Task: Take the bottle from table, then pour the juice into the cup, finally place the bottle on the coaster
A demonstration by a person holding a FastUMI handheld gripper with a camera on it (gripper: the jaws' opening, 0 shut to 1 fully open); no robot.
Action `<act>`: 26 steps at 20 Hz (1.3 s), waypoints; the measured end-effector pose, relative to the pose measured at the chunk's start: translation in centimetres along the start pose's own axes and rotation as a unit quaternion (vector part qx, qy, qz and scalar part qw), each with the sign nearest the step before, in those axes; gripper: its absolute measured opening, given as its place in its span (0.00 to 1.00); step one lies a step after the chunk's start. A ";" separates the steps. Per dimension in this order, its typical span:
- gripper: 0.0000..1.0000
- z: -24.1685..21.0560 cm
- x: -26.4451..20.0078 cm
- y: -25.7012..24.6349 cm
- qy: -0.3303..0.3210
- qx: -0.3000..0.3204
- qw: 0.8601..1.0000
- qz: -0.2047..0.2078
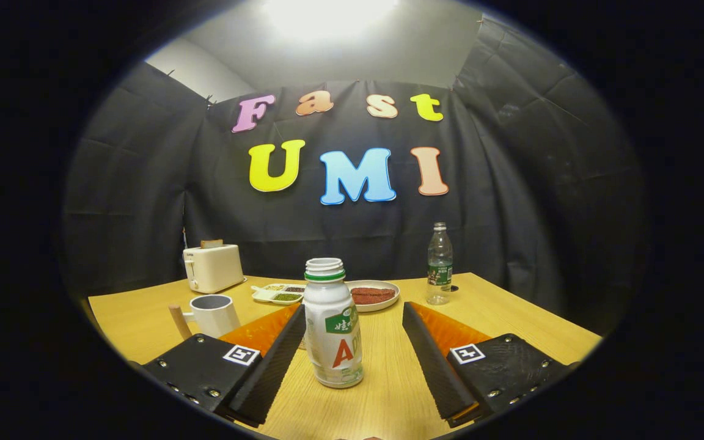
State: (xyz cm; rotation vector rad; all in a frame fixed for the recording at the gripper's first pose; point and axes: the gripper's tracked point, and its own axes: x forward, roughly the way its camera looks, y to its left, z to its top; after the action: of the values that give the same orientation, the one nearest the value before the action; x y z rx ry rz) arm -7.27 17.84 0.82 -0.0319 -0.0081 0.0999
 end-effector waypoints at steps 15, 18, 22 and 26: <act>0.98 -2.2 4.2 1.9 0.013 -0.004 0.997 -0.076; 0.98 -3.0 5.1 2.3 0.022 -0.005 0.996 -0.090; 0.98 -3.4 6.0 1.8 0.017 -0.001 0.992 -0.122; 0.87 -4.1 6.5 1.5 0.023 -0.004 0.990 -0.139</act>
State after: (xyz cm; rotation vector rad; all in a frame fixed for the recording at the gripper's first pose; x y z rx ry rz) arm -0.95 19.81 -3.29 -0.0410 0.0338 -0.1788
